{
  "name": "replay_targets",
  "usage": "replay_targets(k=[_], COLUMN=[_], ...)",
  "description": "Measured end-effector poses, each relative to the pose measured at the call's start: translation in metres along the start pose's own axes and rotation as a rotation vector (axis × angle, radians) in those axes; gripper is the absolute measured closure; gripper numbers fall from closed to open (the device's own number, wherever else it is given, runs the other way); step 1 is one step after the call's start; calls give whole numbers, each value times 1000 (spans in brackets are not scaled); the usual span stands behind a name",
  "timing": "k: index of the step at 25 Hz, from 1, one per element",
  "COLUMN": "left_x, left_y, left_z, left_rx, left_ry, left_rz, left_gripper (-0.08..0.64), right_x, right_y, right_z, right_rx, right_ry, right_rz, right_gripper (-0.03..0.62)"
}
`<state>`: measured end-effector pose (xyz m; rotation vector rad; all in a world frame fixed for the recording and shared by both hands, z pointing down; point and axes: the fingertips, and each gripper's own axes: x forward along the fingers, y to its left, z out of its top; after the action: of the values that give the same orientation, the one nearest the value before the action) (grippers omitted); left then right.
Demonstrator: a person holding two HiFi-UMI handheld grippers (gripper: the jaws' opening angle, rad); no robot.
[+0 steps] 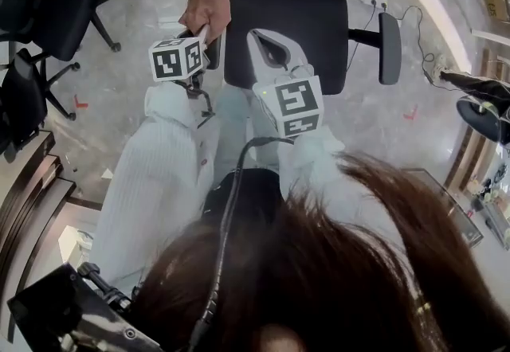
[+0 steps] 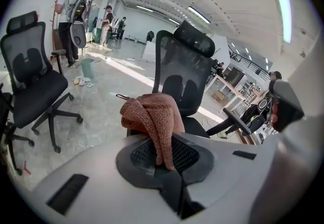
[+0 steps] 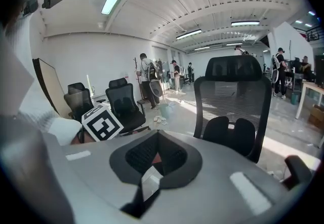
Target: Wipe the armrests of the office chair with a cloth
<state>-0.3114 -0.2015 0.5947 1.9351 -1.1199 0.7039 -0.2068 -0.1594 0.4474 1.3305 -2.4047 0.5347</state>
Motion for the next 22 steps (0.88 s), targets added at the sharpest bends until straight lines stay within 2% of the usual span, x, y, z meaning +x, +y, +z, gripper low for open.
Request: replay_targets(k=[8,13,15,18,22], left_x=[-62,-75,-73,-73,-74], left_y=[-33,-33,-31,-24,-22], left_z=[-57,-93,-104,-102,-72], left_rx=[-45,-107,-153,-194,-145], left_ry=[12,33,14,-42,-75], left_rz=[3,-4,-19,-26,-6], left_gripper=[522,522,522,522,522], right_x=[-23,-12,-10,-10,-18], right_y=[12,16,16,18,16], right_z=[14,14,14,15,14], right_rx=[21,21,20,13,15], right_ry=[-32,-42,-44,-42,-25], right_rz=[29,66,77,86,80], right_gripper=[592,592,592,592,592])
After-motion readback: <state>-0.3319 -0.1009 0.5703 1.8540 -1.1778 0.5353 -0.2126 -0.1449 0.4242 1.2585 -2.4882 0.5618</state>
